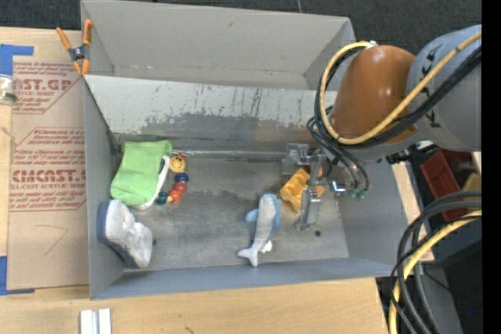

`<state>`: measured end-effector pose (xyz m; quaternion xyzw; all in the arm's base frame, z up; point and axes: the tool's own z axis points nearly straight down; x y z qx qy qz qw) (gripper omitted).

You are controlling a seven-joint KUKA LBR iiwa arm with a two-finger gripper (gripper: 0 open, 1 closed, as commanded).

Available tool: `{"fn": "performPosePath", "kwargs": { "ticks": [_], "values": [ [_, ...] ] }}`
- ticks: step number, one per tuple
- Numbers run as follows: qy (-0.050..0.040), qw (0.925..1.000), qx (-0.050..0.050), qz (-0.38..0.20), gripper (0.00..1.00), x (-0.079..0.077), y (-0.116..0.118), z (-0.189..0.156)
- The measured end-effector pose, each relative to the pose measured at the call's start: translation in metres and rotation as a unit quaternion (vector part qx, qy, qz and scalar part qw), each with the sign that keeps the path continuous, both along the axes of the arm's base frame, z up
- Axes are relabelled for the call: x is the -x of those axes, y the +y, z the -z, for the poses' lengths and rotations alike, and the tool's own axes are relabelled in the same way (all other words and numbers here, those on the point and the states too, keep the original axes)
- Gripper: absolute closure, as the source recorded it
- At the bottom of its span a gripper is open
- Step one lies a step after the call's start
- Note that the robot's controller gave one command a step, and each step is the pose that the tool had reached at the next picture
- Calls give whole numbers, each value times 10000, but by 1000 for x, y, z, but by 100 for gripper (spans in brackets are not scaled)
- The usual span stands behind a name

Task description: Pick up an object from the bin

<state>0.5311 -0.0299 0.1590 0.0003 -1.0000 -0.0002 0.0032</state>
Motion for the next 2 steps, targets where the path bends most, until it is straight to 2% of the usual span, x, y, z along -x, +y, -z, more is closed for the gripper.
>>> {"fn": "performPosePath", "kwargs": {
  "ticks": [1,2],
  "values": [
    [-37,10000,3,-1,0,-2,0,-4],
    [-61,9999,2,86,0,6,-9,40]
  ]
}}
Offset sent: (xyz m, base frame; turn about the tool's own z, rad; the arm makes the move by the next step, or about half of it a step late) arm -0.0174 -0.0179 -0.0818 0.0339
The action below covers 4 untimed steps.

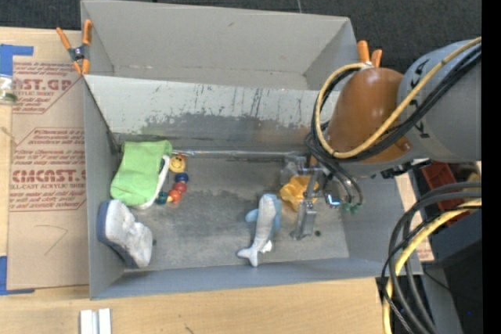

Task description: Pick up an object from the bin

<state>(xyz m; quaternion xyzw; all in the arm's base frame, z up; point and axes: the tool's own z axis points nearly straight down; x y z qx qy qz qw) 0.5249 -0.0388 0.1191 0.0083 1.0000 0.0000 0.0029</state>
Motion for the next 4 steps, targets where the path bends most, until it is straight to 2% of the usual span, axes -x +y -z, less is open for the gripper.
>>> {"fn": "performPosePath", "kwargs": {
  "ticks": [1,2,3,4],
  "values": [
    [36,10000,-1,39,0,3,-2,15],
    [79,9994,-21,-327,0,13,-34,-5],
    [-37,9992,17,-407,0,16,-54,-16],
    [47,9998,-9,-179,0,6,-7,21]
  ]
}}
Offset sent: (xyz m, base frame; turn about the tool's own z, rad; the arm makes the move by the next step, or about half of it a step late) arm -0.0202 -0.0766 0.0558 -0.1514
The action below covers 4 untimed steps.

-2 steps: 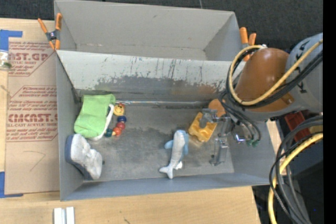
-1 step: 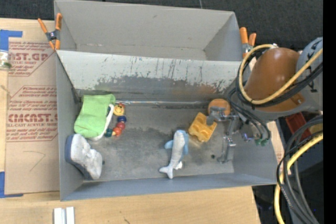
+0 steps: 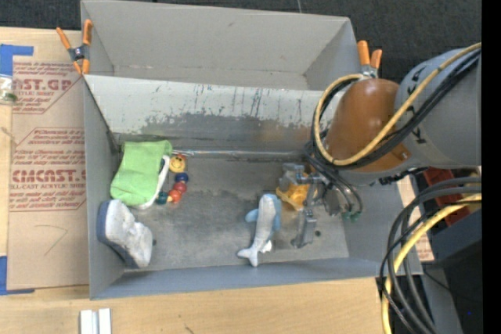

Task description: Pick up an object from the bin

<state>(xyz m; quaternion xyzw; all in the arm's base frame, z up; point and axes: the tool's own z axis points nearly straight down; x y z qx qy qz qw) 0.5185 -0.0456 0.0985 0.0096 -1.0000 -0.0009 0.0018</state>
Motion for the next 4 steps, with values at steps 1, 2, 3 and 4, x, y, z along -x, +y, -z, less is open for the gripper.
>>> {"fn": "performPosePath", "kwargs": {
  "ticks": [1,2,3,4],
  "values": [
    [2,10000,-17,15,0,-1,40,11],
    [-11,9970,-7,-768,0,0,13,20],
    [-29,9914,-5,-1305,100,1,-11,28],
    [-28,9914,-5,-1306,100,1,-11,28]
  ]
}}
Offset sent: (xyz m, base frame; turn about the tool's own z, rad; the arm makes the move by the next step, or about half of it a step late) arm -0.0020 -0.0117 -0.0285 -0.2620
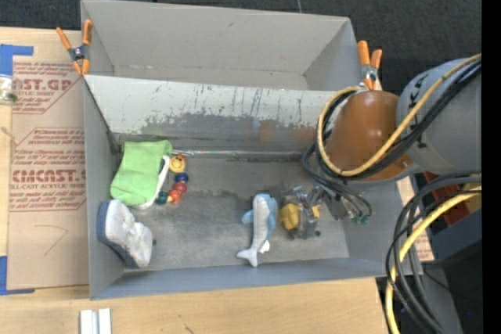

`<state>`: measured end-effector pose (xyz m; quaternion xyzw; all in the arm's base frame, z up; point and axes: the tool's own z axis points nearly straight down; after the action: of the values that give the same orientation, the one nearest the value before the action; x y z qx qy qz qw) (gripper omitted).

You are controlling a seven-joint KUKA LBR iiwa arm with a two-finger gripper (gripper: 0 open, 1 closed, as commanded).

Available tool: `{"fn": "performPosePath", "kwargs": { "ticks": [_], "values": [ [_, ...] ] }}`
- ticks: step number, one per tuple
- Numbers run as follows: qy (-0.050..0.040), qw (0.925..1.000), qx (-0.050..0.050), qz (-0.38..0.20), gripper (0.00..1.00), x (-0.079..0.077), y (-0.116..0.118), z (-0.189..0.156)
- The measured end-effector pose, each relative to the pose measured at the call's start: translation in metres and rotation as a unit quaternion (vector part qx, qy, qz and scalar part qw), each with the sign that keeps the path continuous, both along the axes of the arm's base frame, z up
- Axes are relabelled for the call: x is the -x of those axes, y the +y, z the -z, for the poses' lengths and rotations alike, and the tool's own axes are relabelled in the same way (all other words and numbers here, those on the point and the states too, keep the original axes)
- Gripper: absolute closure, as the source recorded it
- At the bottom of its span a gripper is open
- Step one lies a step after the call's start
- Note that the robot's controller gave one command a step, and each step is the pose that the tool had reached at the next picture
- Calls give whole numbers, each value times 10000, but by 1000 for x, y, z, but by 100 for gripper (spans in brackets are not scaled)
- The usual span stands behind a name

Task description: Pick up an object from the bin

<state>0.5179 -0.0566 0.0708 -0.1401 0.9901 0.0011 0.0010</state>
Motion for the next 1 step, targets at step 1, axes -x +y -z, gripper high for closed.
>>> {"fn": "performPosePath", "kwargs": {
  "ticks": [1],
  "values": [
    [-9,9999,-5,-112,100,0,3,-107]
  ]
}}
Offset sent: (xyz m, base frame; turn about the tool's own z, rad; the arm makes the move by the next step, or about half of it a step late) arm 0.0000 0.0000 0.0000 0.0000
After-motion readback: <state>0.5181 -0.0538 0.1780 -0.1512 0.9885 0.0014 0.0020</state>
